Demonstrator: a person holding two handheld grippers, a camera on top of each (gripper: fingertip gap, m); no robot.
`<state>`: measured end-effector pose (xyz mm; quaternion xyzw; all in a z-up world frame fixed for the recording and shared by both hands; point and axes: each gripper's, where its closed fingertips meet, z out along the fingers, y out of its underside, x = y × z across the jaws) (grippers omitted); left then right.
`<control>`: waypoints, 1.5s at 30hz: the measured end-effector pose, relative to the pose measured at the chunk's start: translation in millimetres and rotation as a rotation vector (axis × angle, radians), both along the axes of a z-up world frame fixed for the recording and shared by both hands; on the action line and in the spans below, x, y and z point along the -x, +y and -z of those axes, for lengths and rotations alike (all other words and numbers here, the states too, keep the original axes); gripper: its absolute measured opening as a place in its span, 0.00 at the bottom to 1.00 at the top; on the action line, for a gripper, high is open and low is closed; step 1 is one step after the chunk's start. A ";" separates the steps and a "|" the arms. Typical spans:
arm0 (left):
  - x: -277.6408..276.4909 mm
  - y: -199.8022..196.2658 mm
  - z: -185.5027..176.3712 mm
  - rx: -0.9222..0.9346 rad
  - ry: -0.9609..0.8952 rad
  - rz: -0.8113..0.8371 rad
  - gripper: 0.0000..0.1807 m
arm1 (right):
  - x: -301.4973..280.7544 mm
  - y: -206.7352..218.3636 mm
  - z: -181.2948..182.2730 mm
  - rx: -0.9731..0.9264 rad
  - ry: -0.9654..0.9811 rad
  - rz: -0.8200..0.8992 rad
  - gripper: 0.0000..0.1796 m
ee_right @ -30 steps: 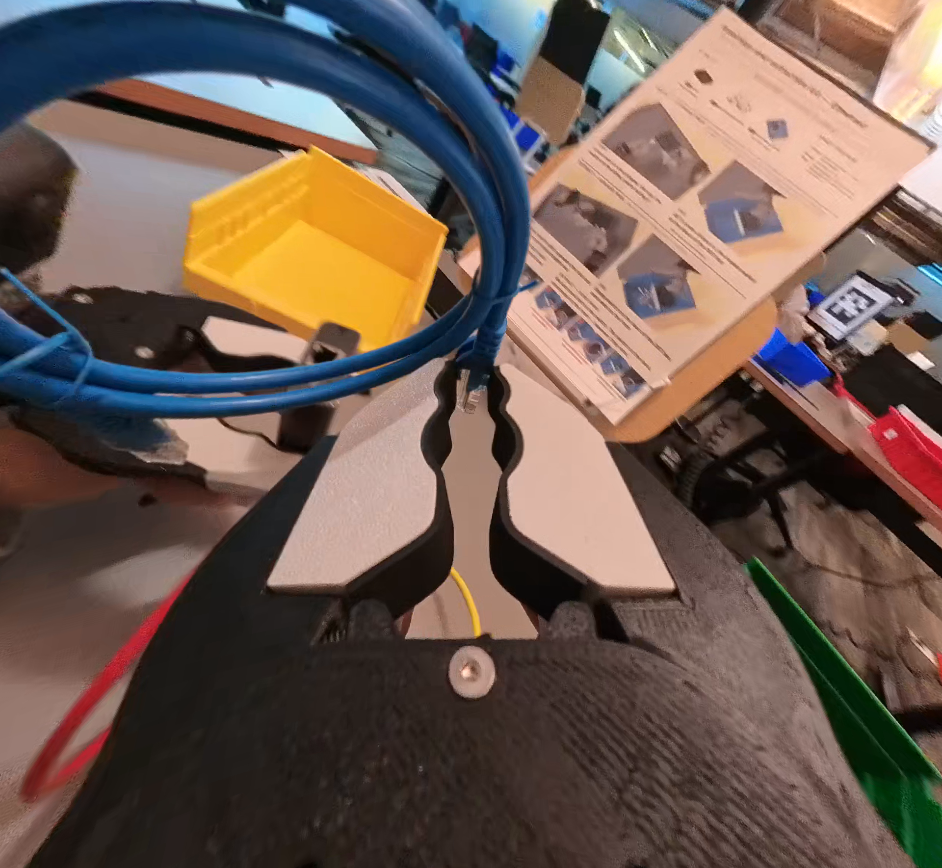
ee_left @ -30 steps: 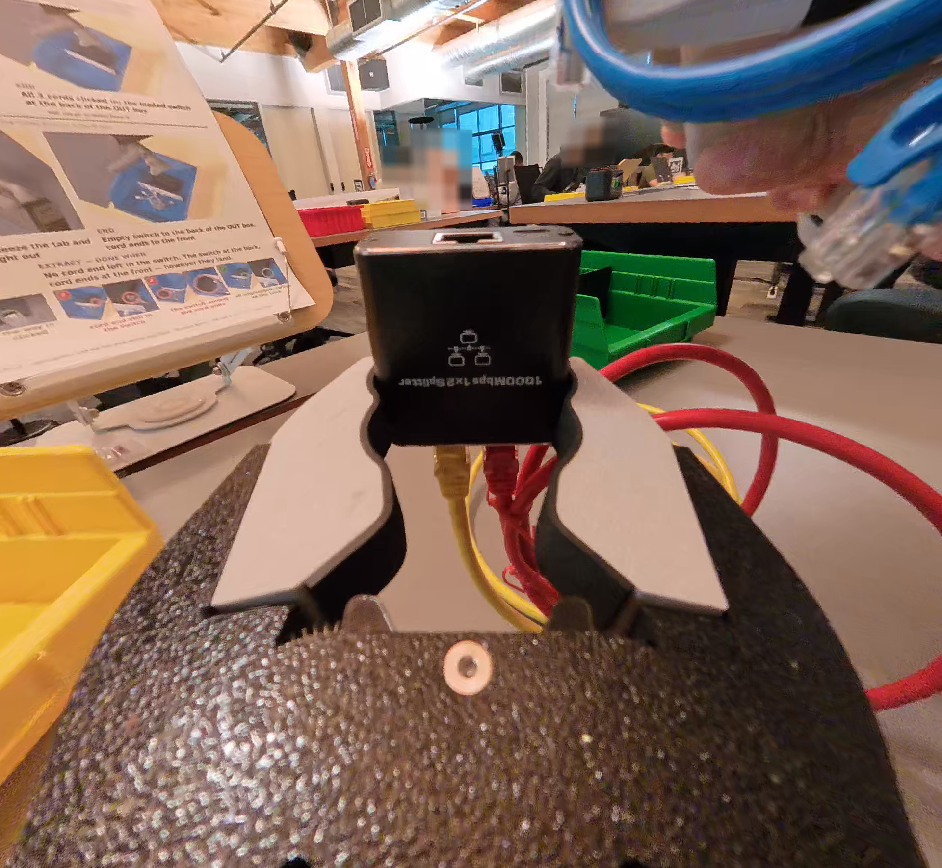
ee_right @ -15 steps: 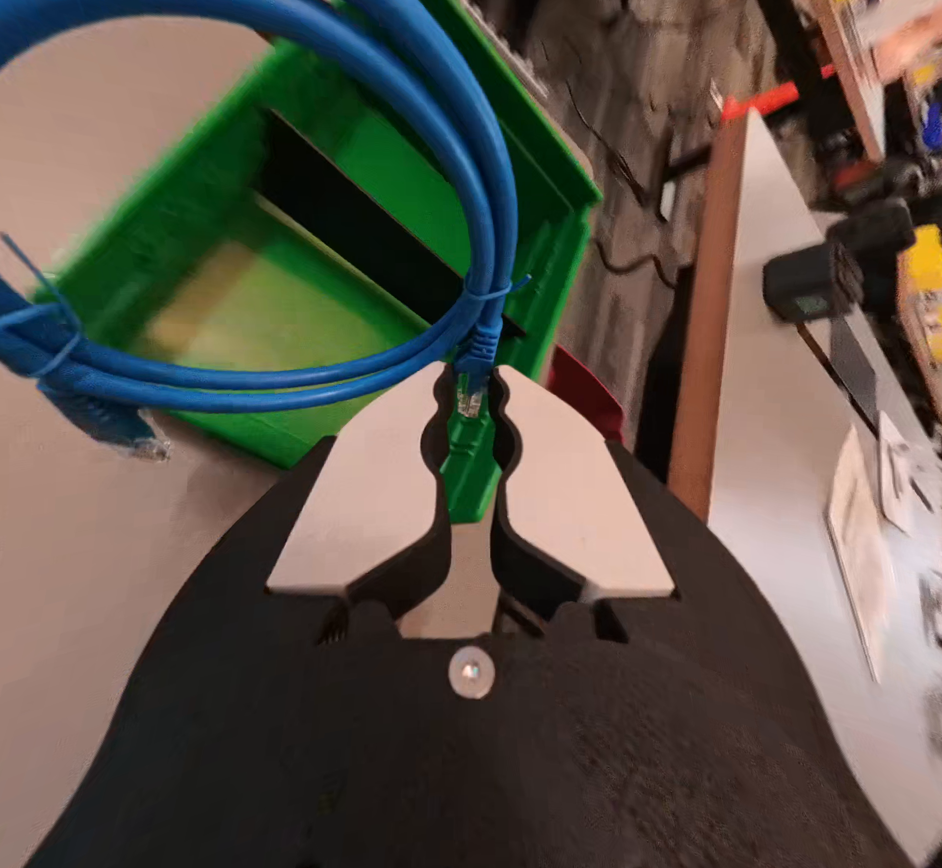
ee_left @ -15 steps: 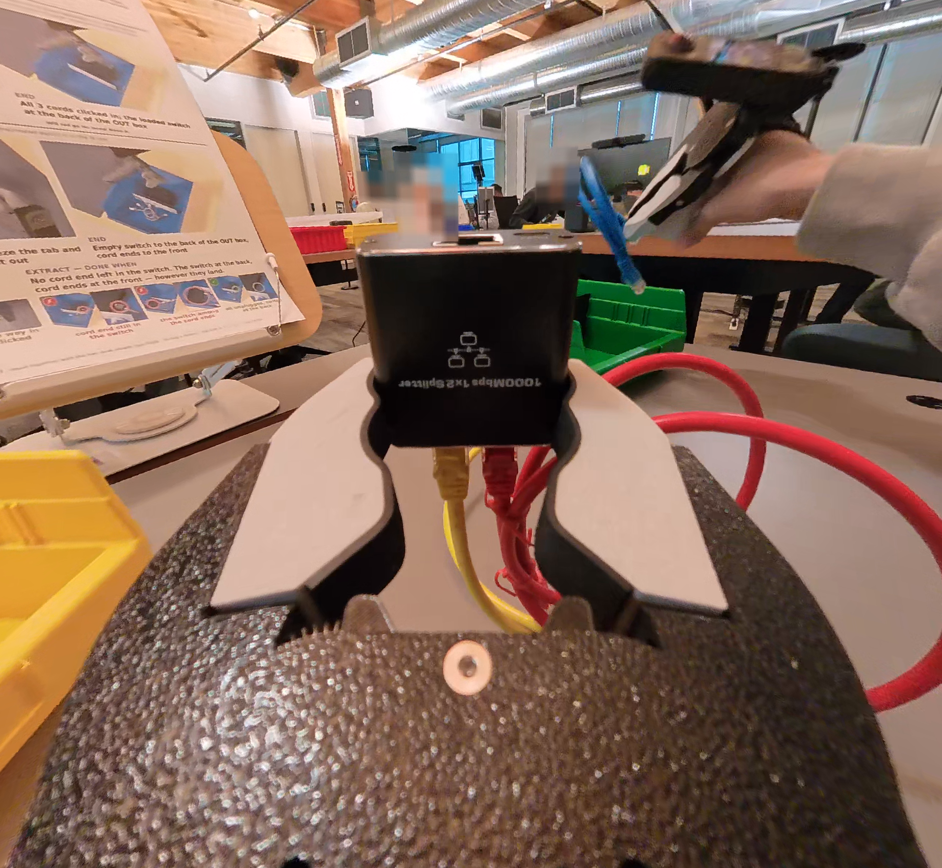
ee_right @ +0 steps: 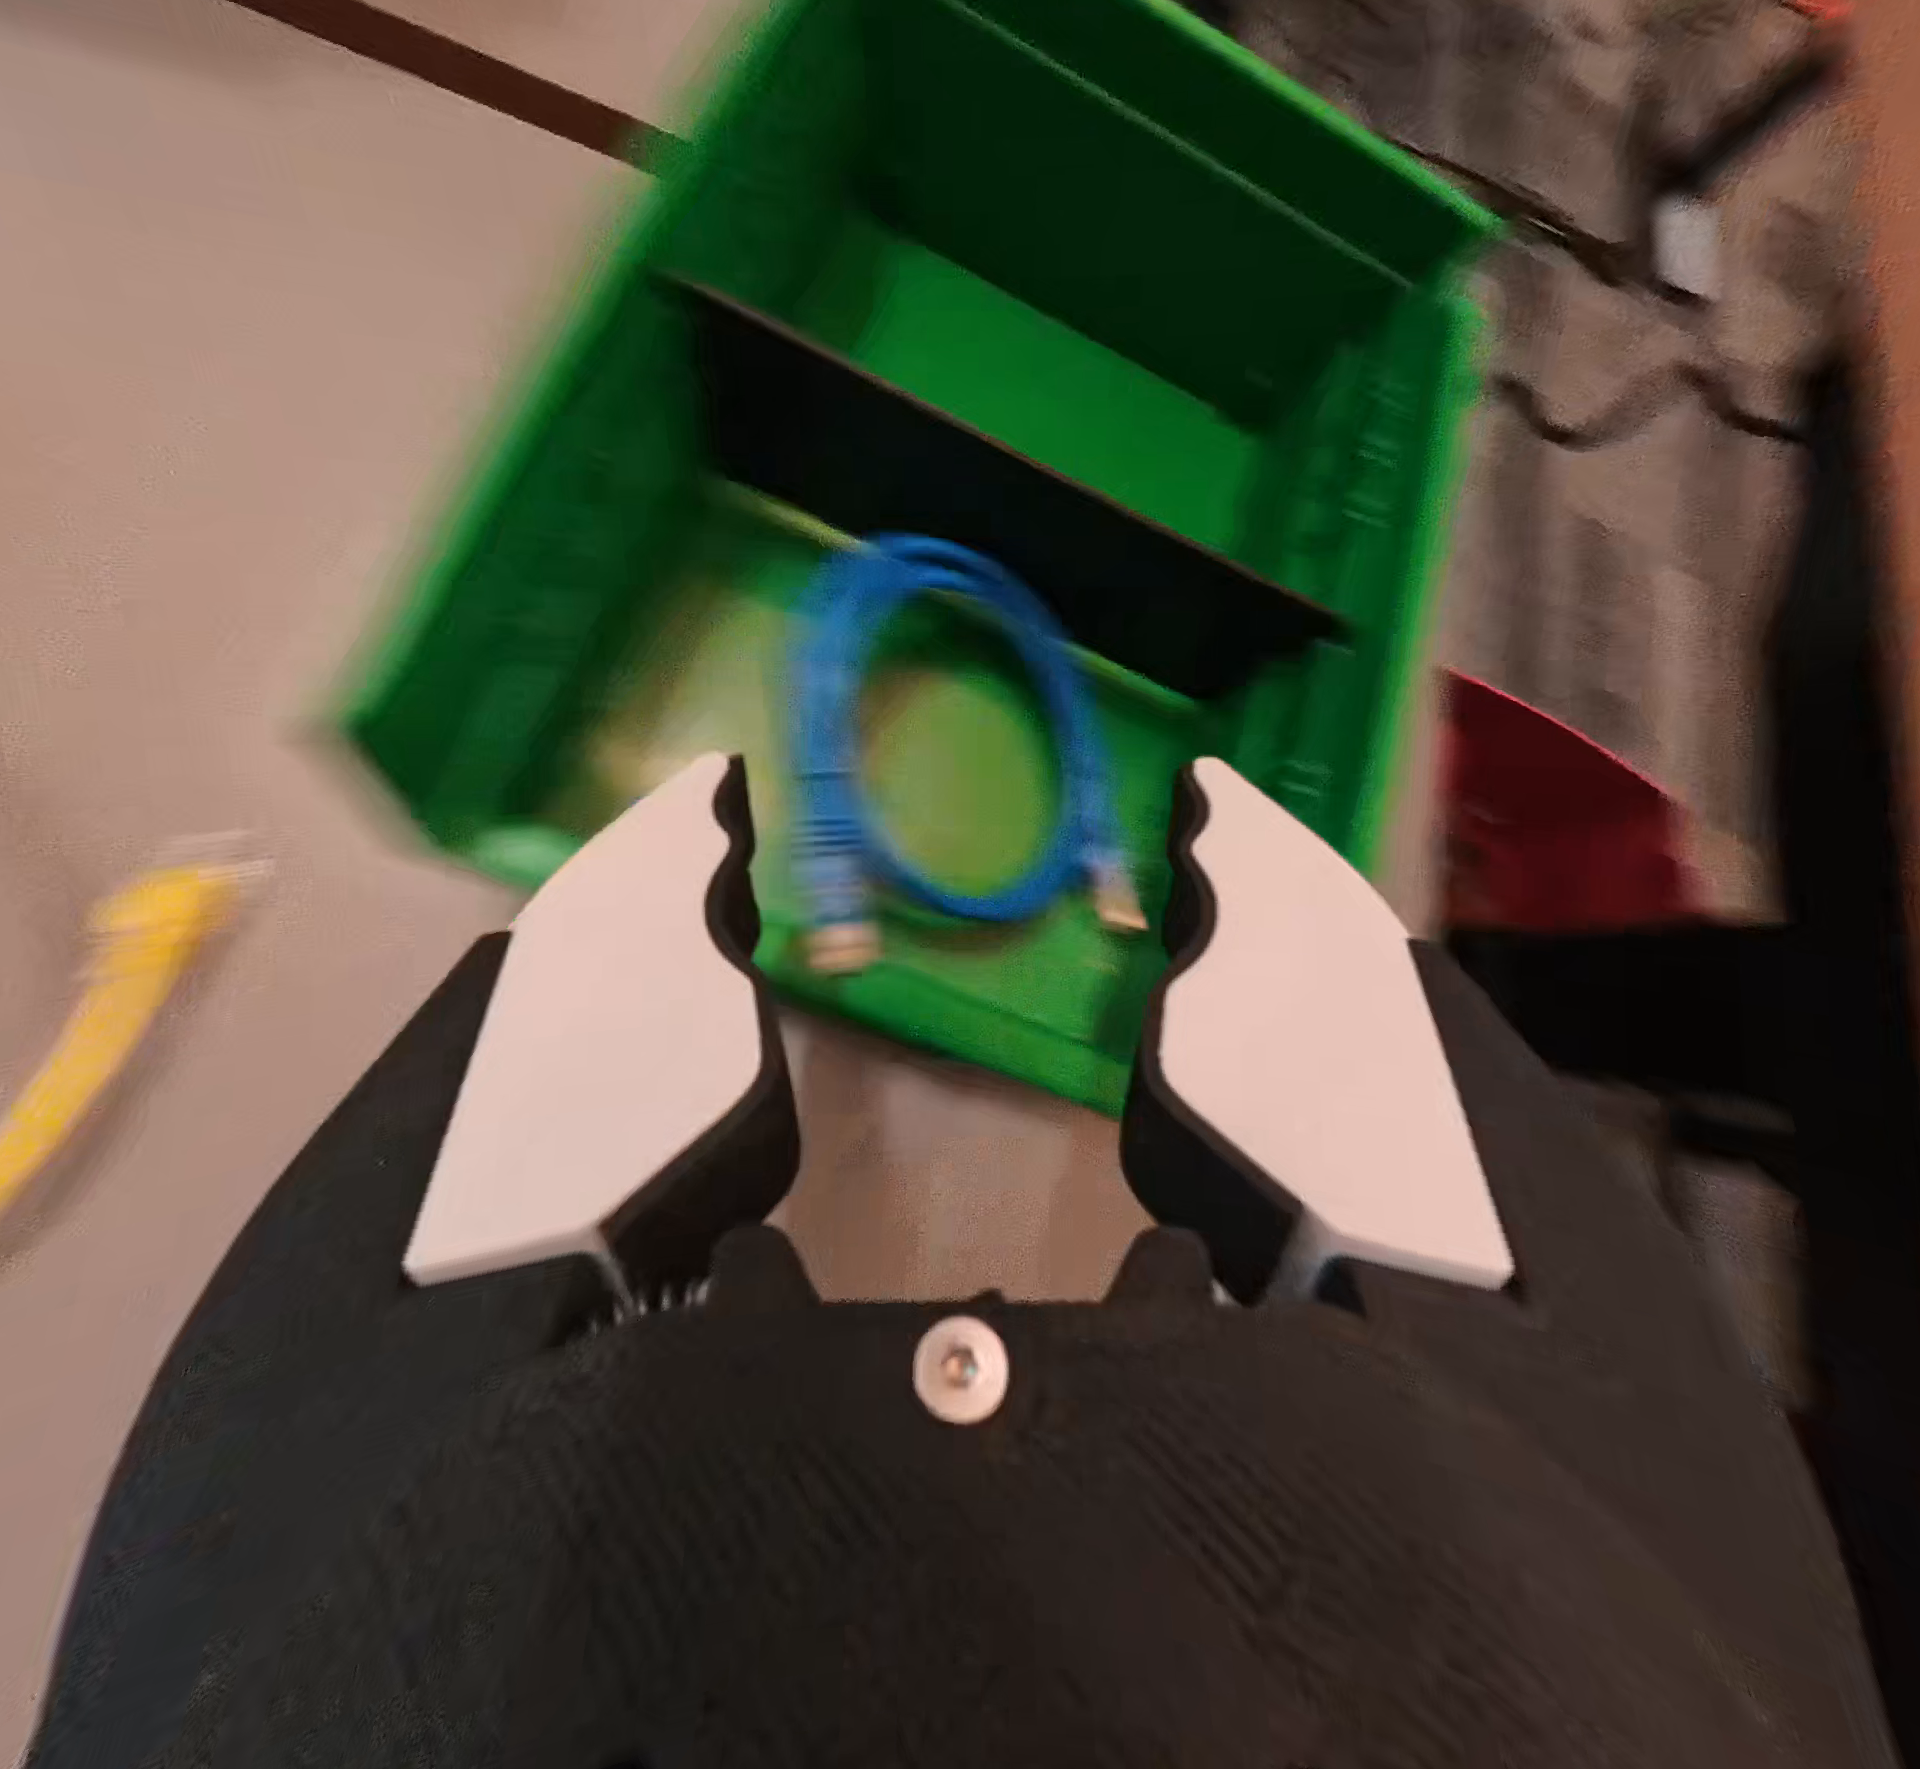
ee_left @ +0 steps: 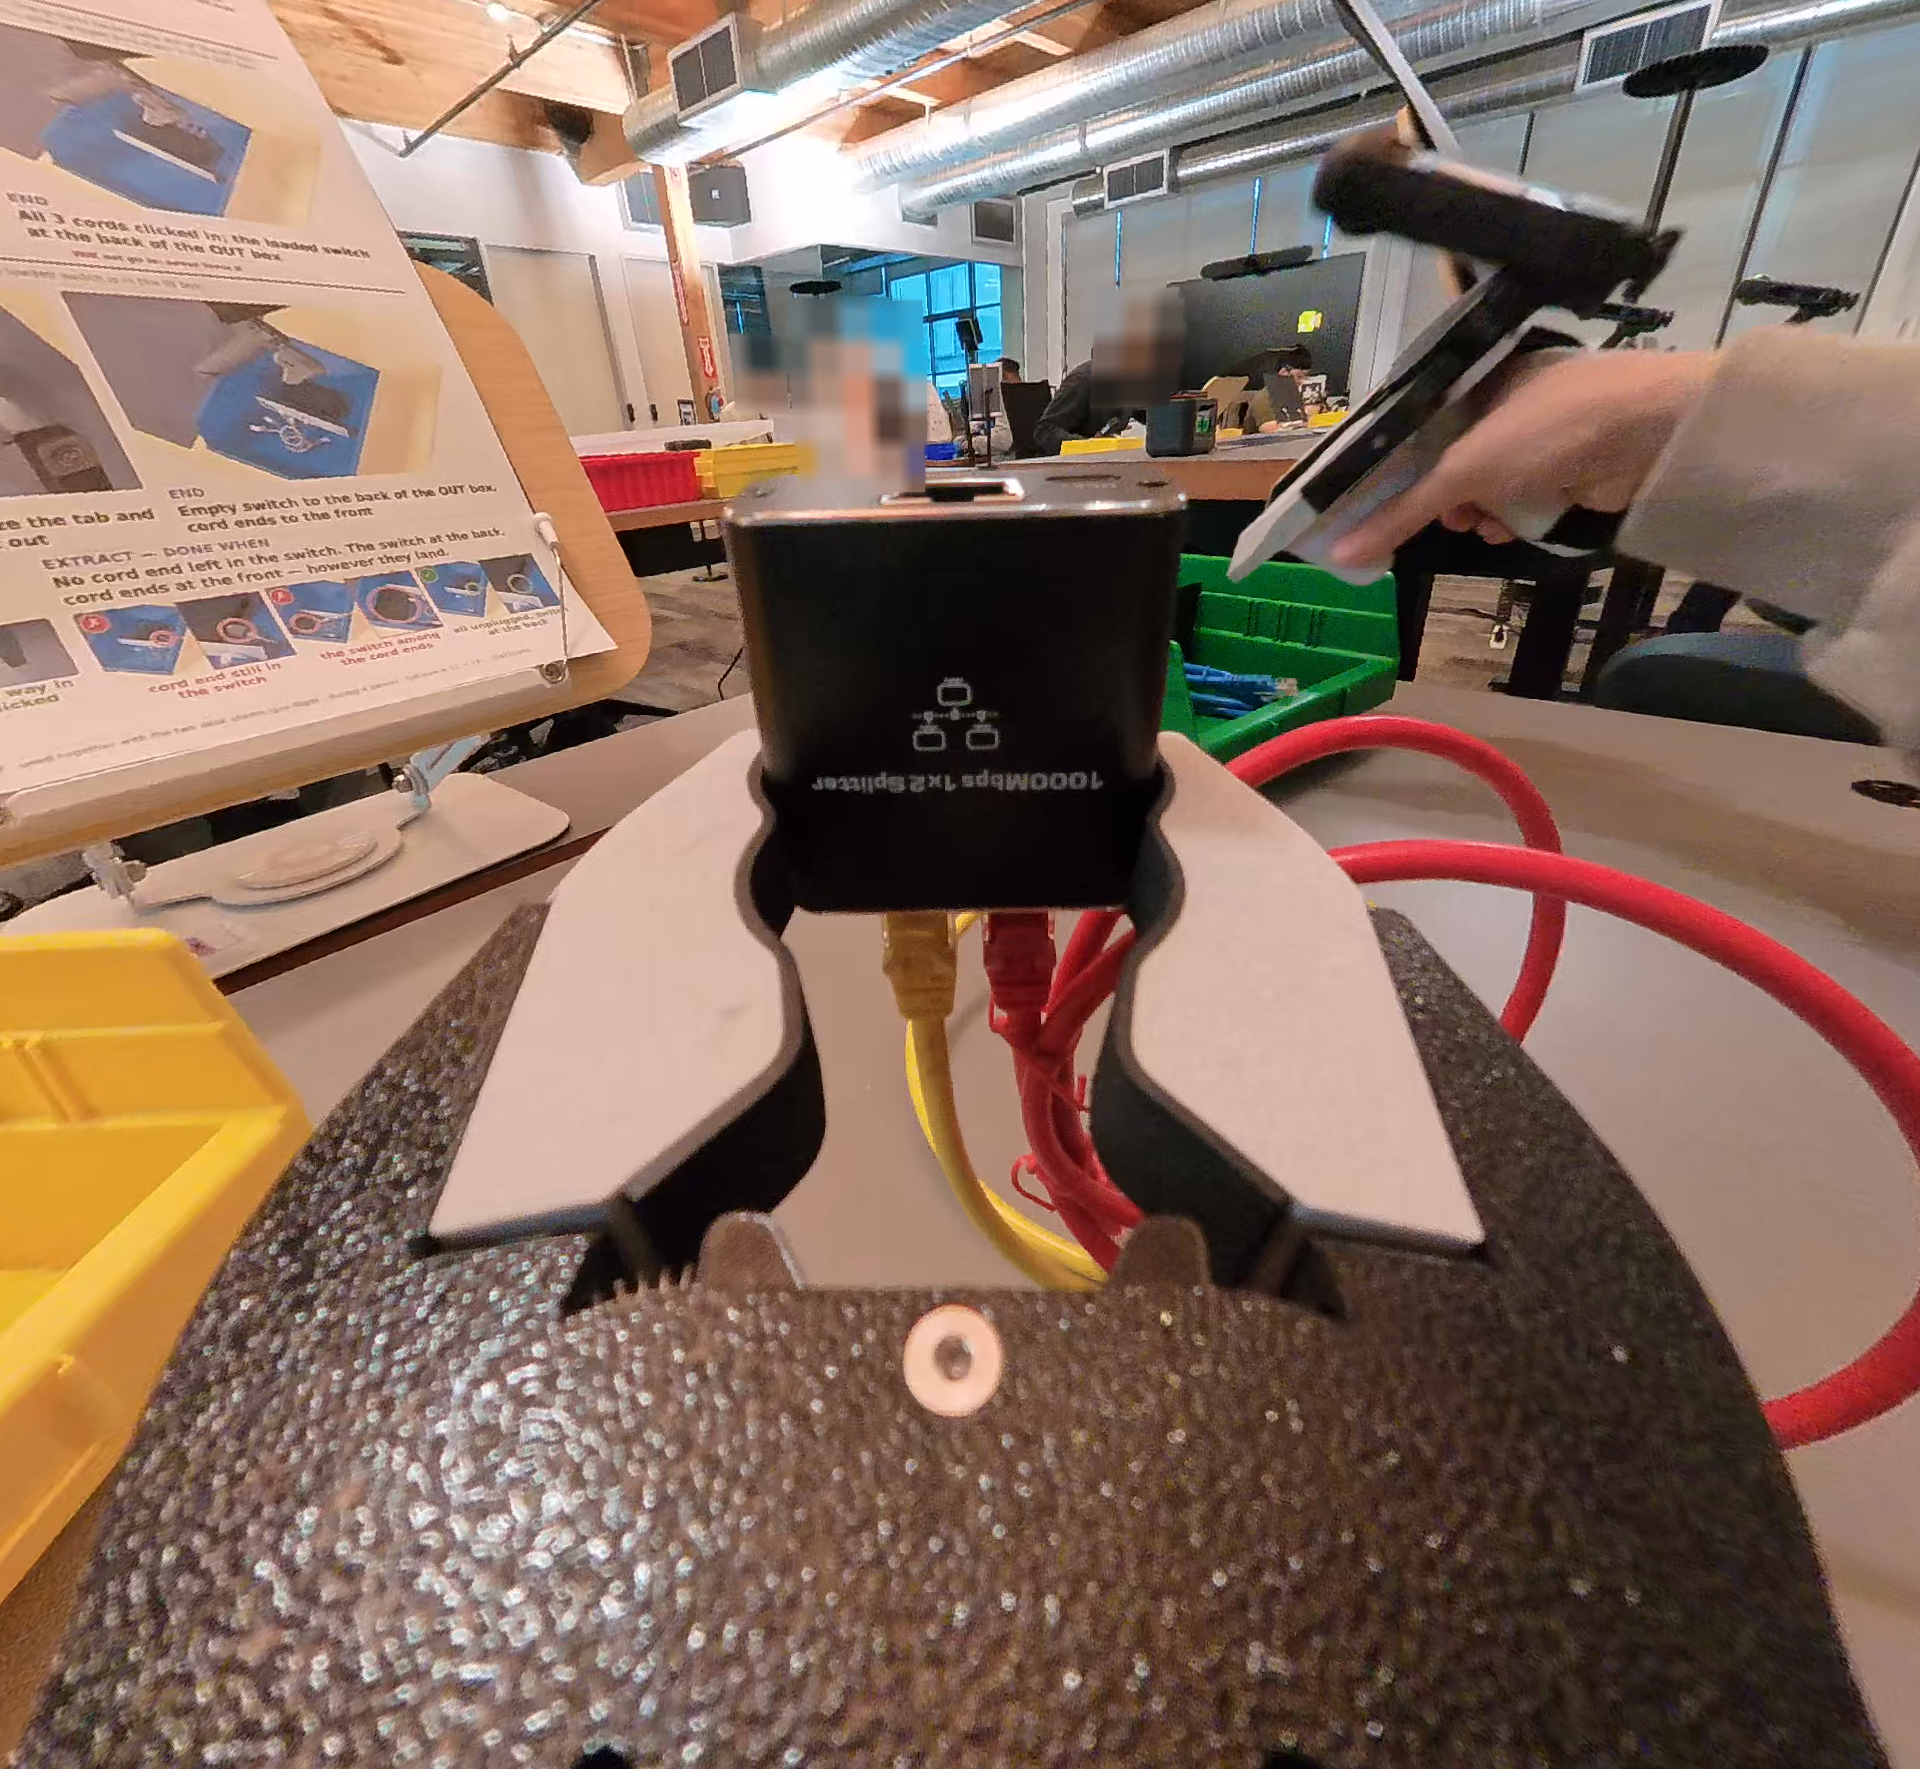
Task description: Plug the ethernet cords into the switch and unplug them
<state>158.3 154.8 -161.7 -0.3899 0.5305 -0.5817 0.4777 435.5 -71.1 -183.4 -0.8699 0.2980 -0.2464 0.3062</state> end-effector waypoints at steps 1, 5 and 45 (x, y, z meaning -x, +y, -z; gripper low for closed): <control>-0.2 -1.0 -0.3 -0.004 0.001 0.000 0.34 | 29.5 23.5 -8.8 -0.094 0.031 -0.091 0.44; -3.1 -11.7 -3.5 -0.080 0.015 0.013 0.34 | 183.1 120.4 -62.5 -0.507 0.150 -0.542 0.45; 48.0 -74.6 -95.8 0.846 -0.023 0.561 0.26 | 325.6 147.1 -144.8 -1.675 0.164 -0.812 0.14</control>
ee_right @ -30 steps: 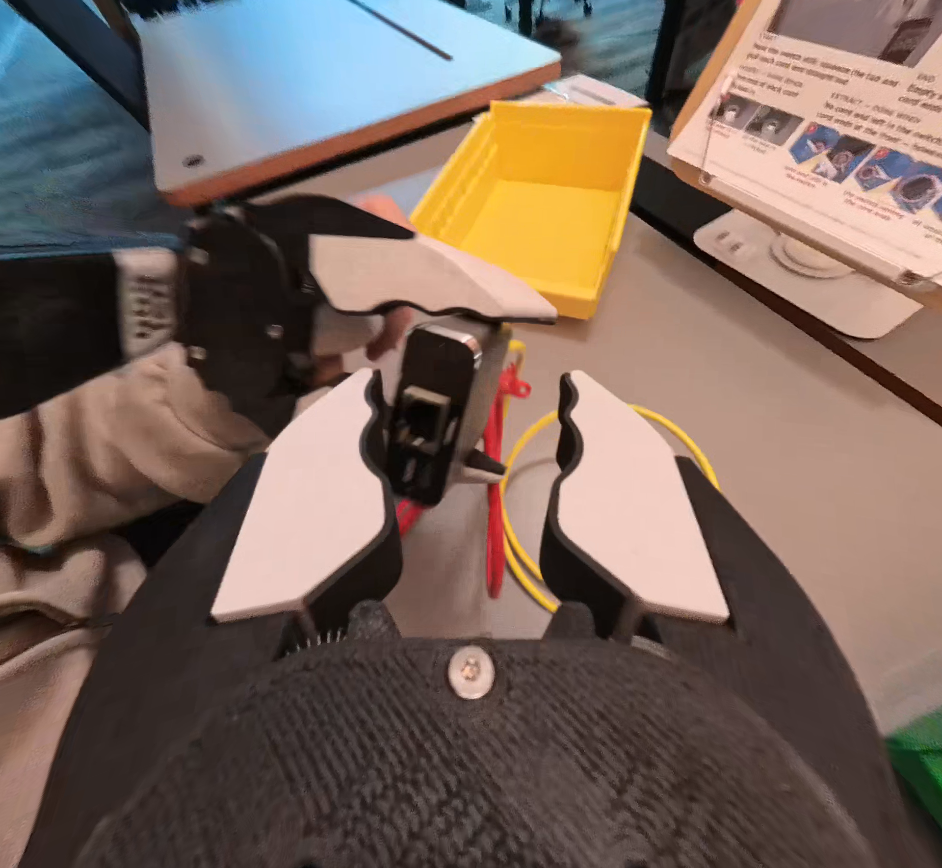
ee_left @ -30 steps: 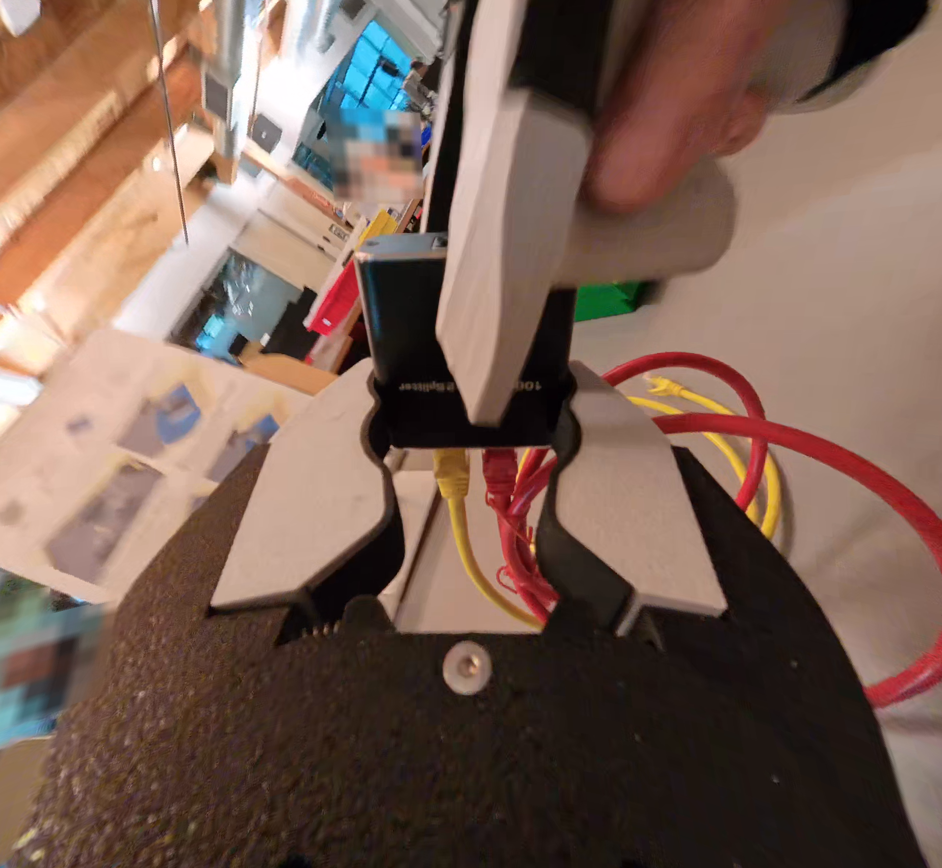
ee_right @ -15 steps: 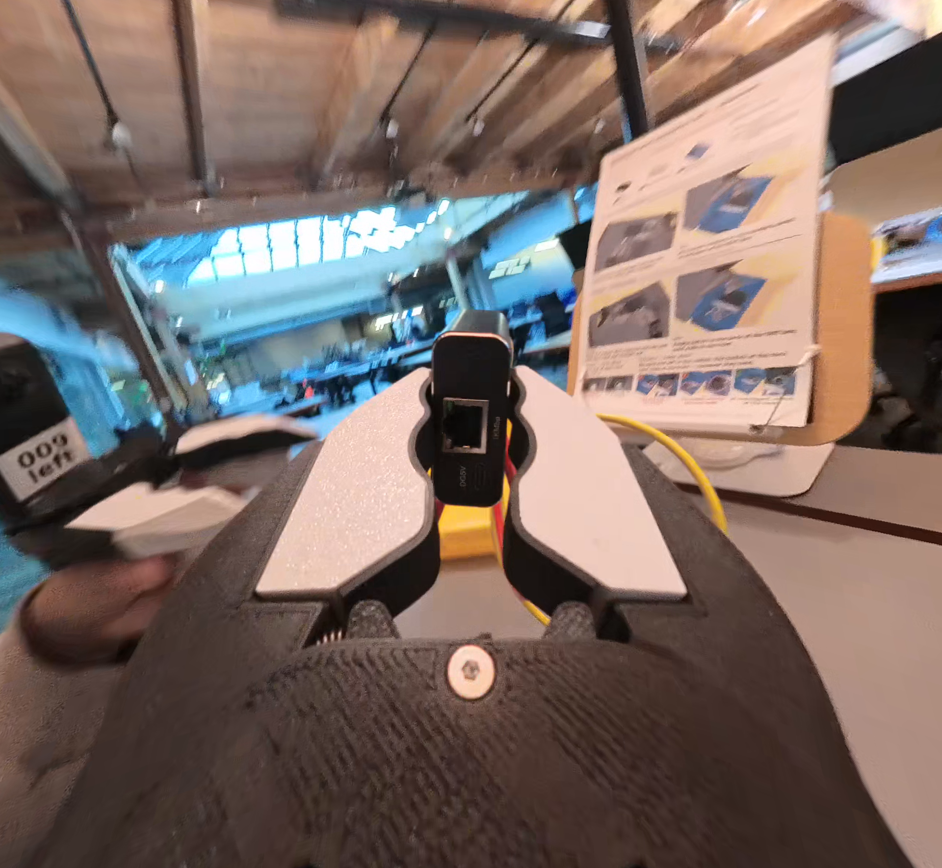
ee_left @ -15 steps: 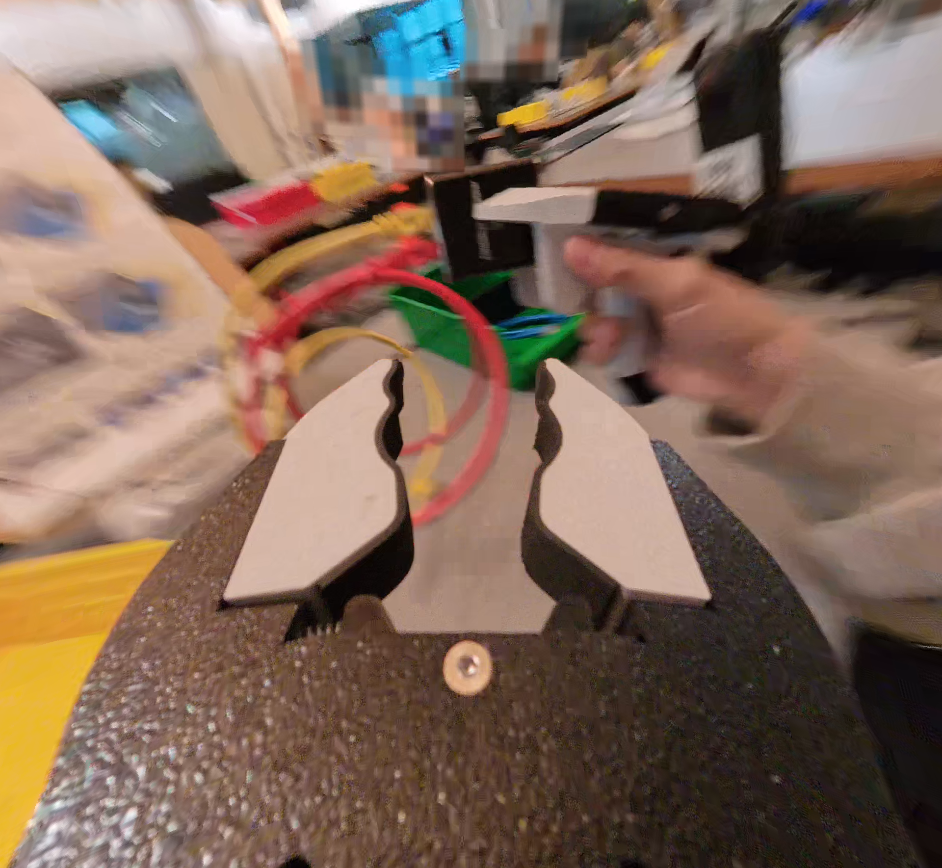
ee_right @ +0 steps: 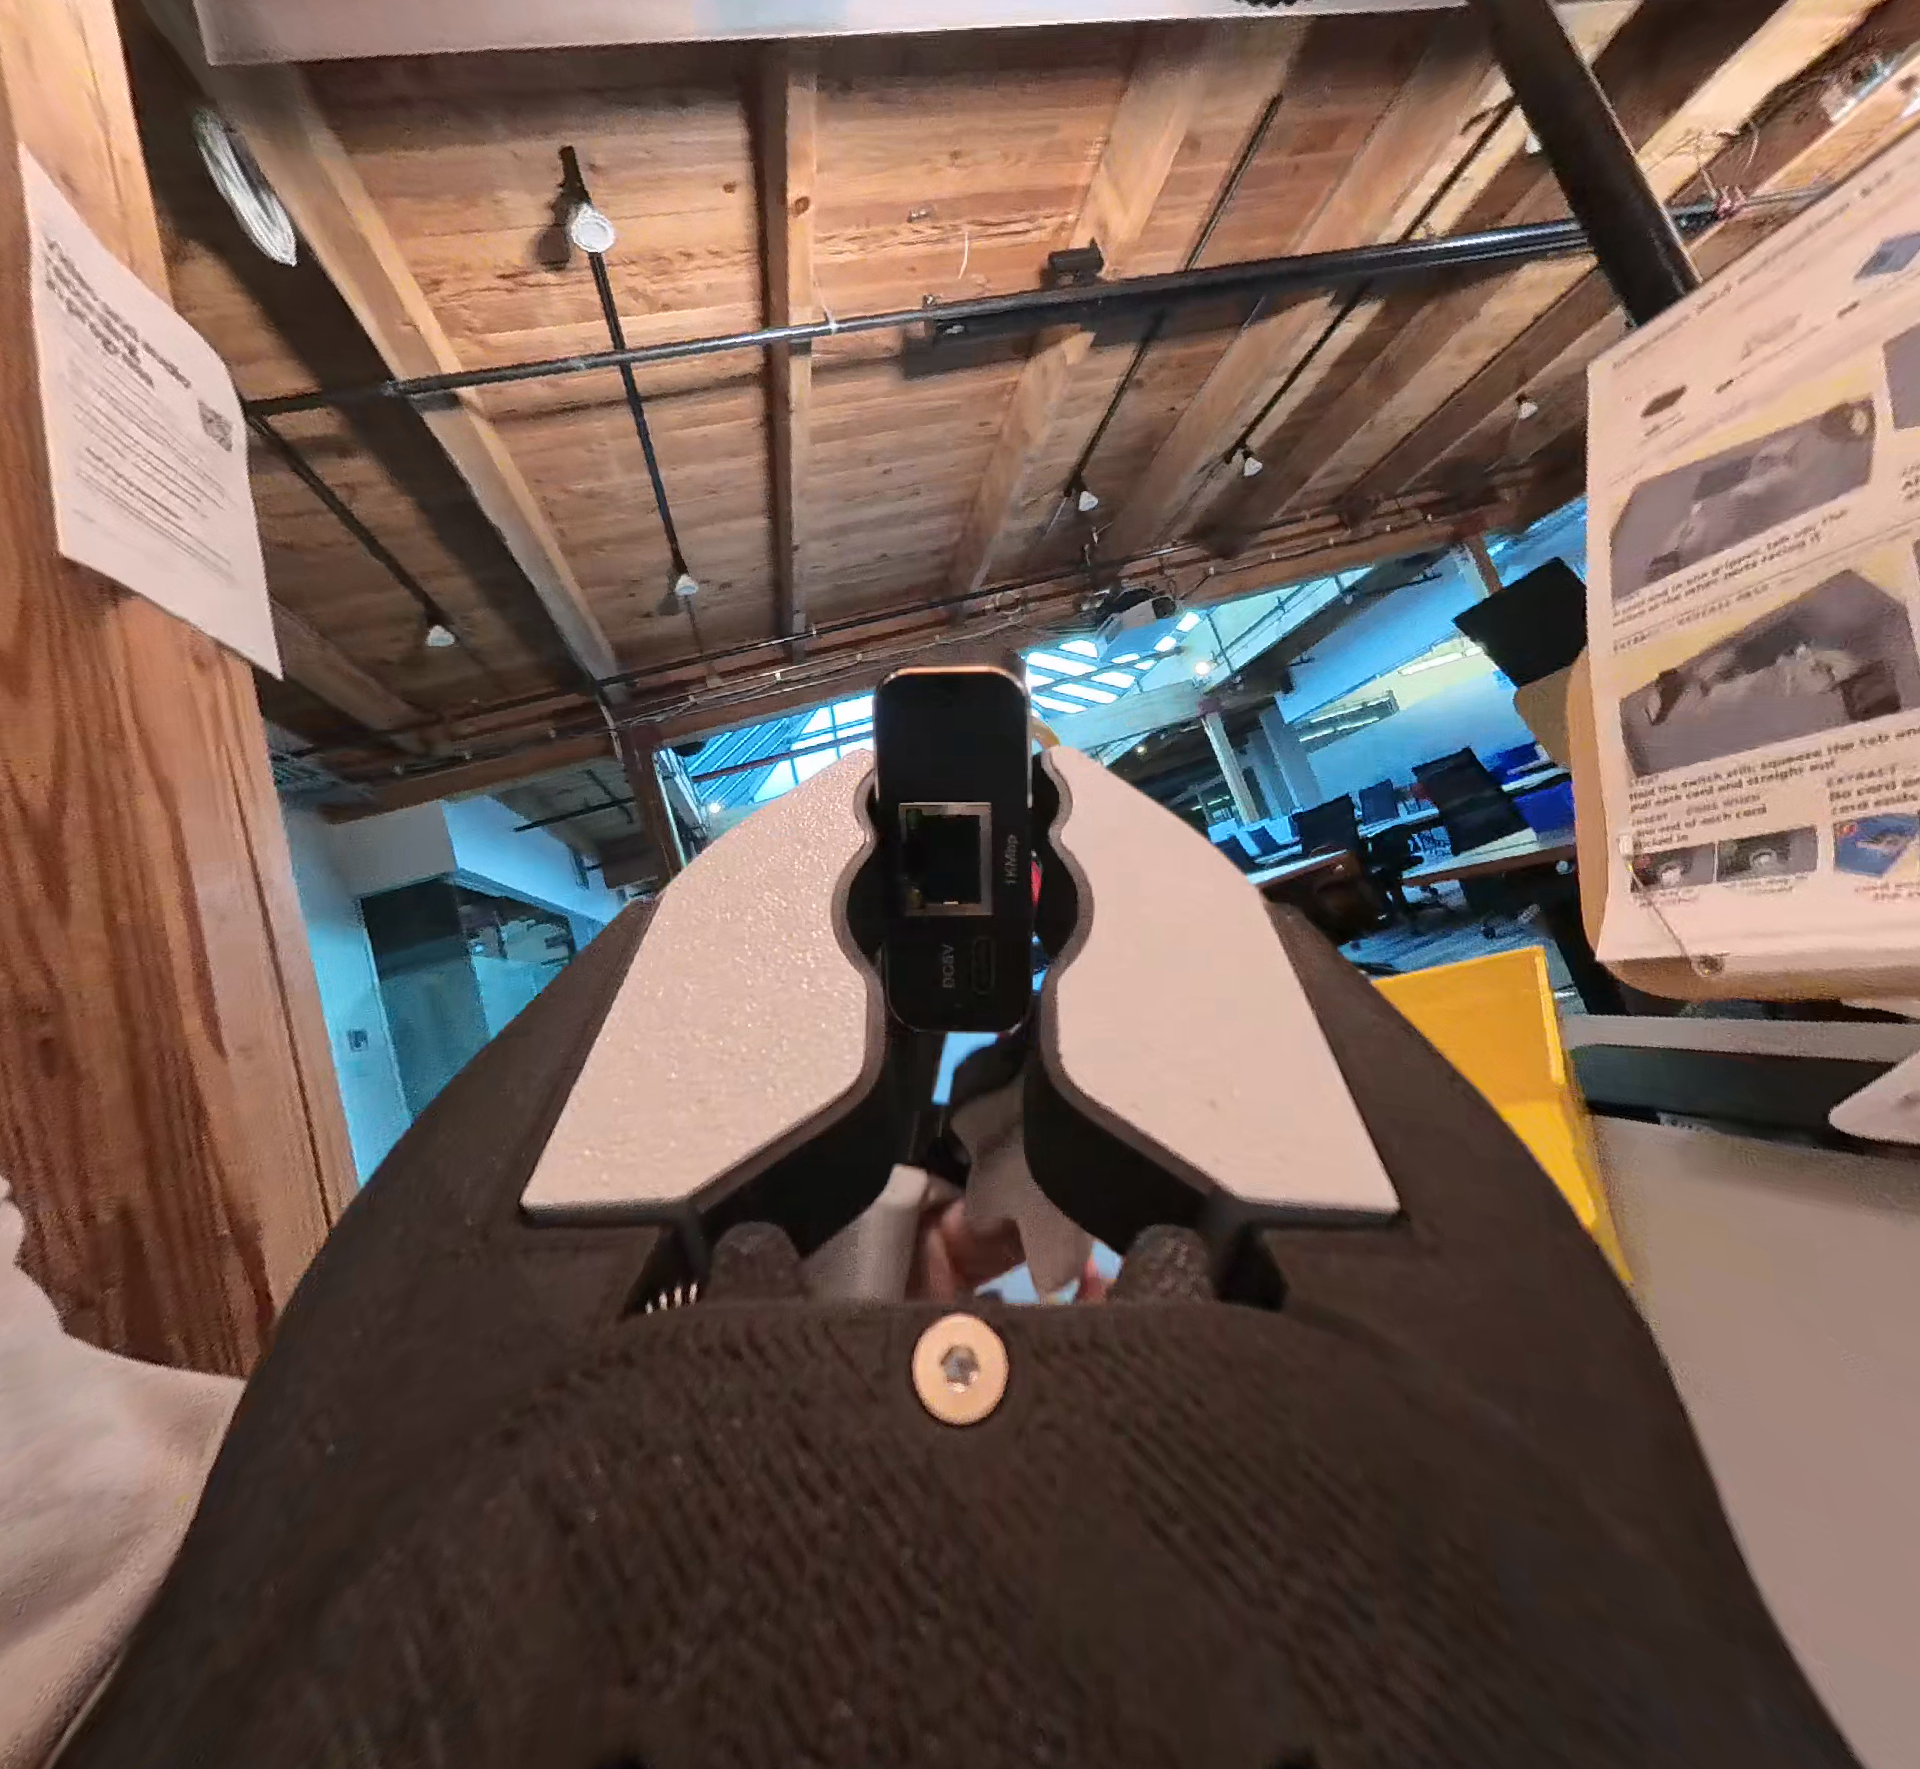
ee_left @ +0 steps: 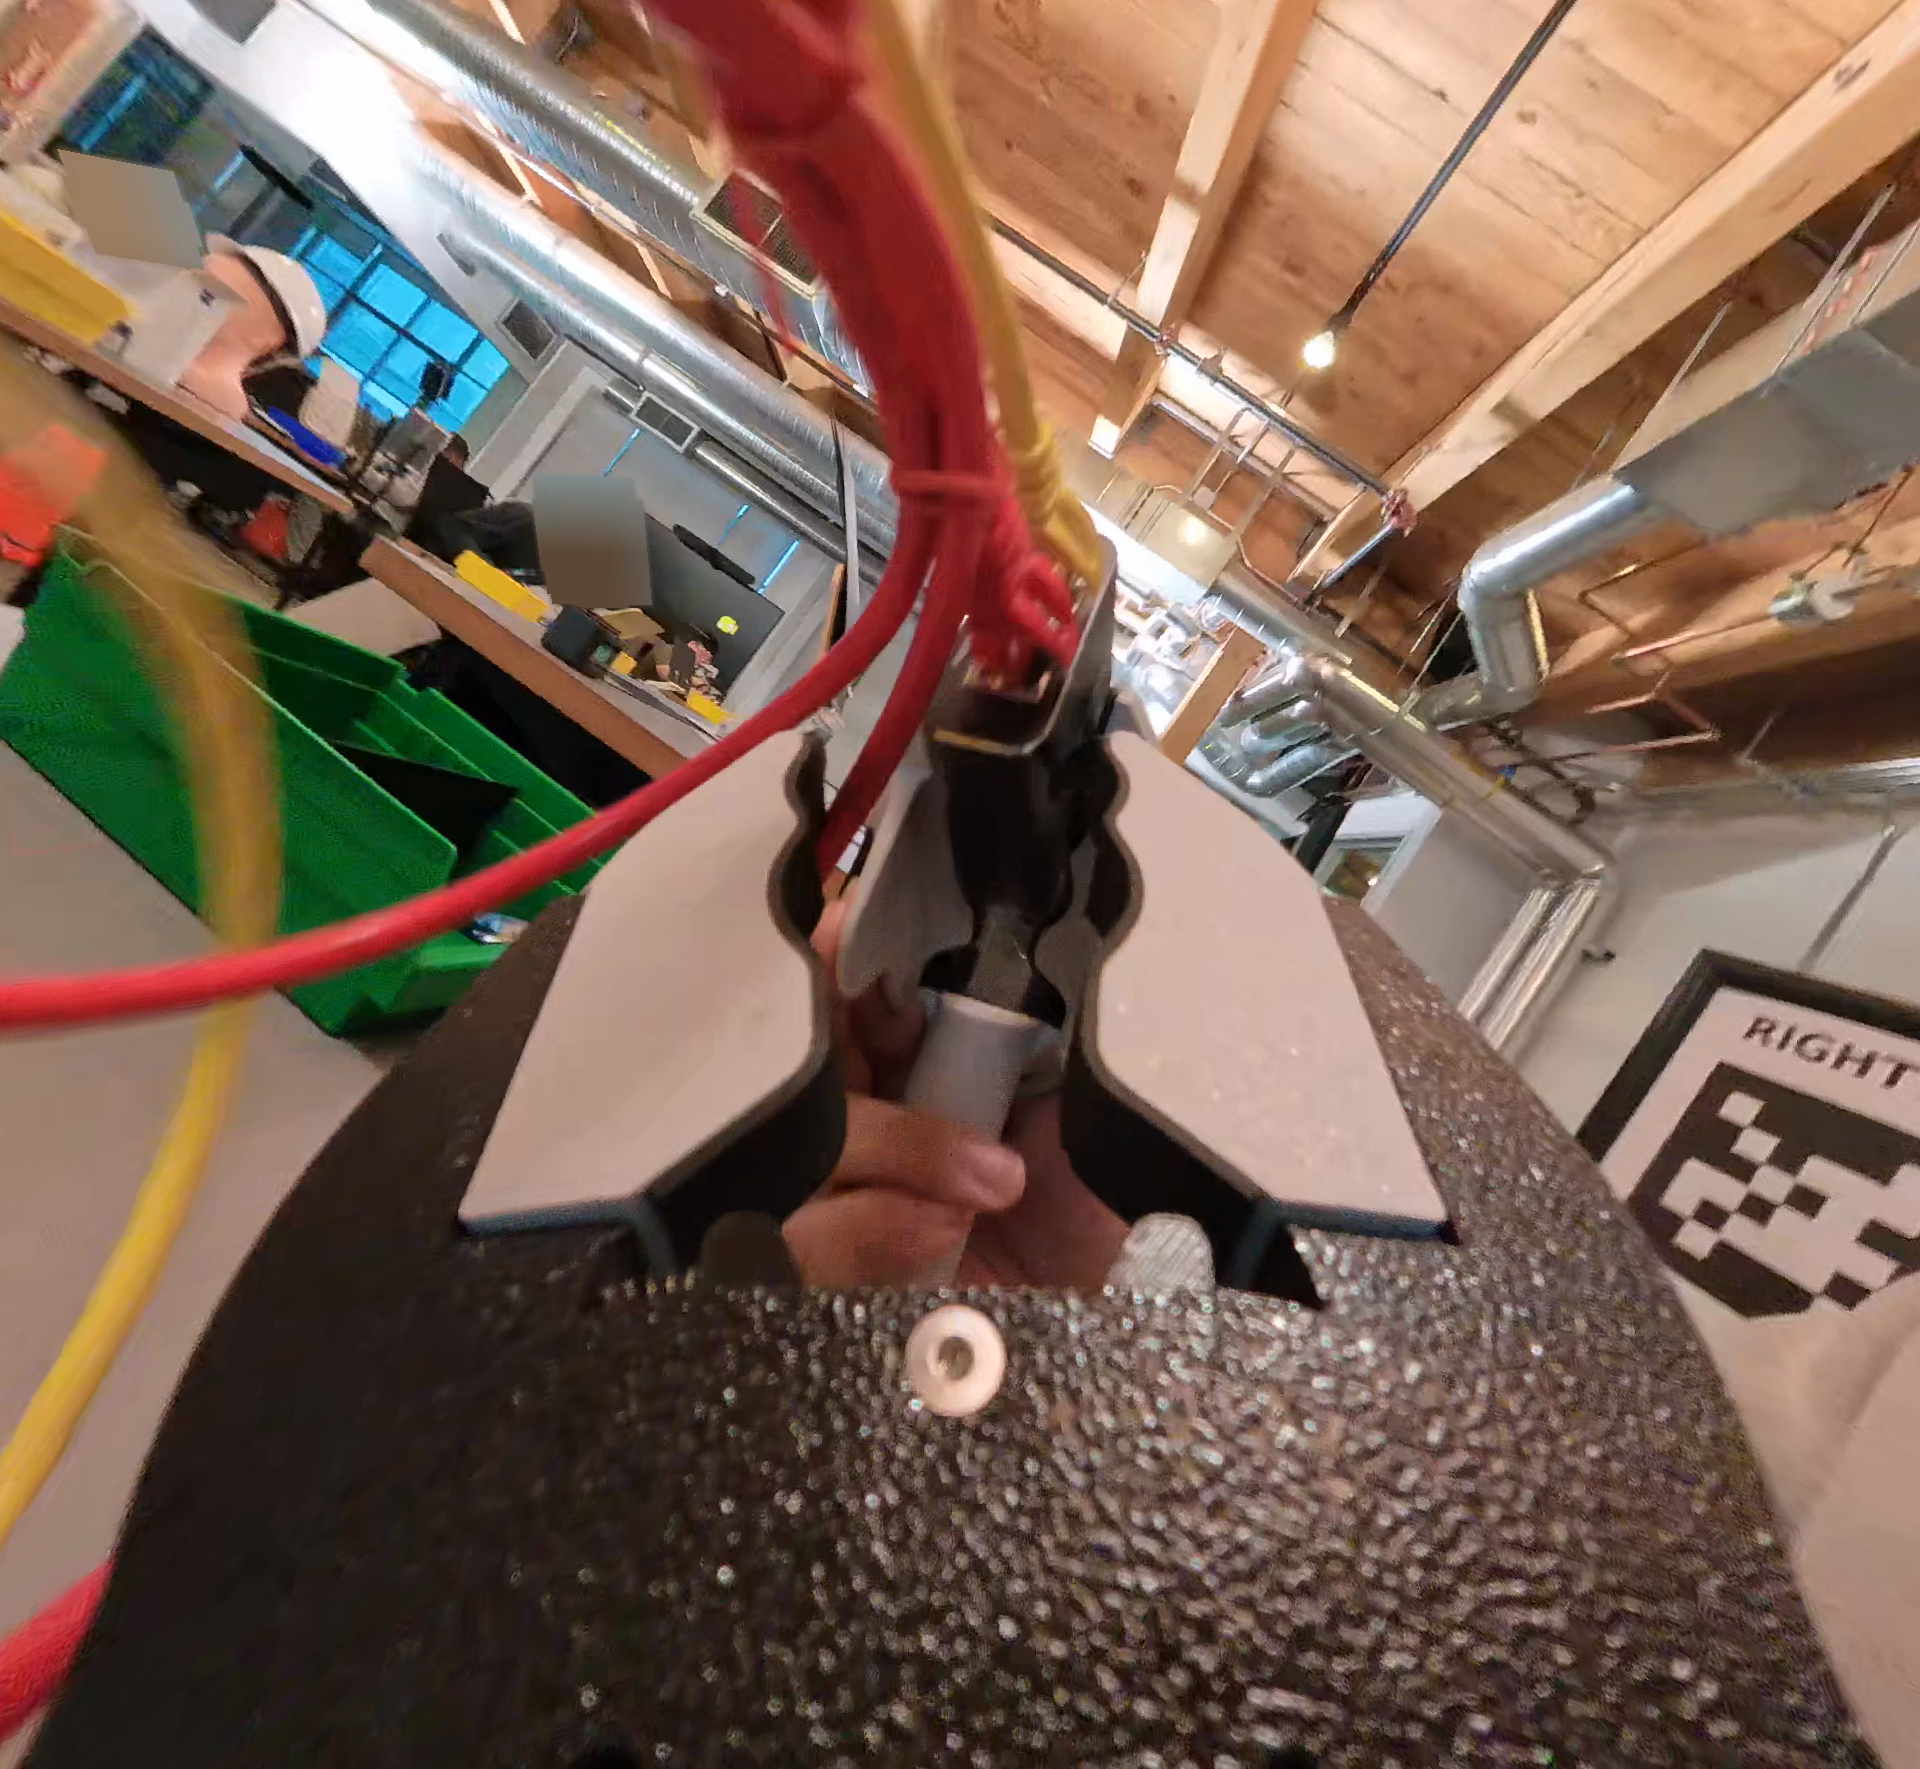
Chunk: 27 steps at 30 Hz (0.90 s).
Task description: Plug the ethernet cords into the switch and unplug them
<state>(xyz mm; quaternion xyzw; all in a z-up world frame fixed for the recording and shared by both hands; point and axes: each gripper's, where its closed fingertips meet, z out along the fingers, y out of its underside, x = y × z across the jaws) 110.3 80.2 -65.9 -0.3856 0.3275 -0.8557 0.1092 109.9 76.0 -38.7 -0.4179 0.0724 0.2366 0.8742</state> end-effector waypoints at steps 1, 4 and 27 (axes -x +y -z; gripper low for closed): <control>-0.8 0.0 -1.9 -0.024 -0.012 -0.012 0.25 | 1.5 2.1 4.1 0.002 0.000 -0.001 0.14; -1.3 0.2 -2.3 -0.143 -0.050 -0.044 0.21 | 2.9 2.5 7.4 -0.020 0.040 -0.038 0.14; 21.0 9.5 49.8 -1.210 0.284 0.463 0.15 | 20.2 10.7 61.5 0.528 -0.530 -0.015 0.14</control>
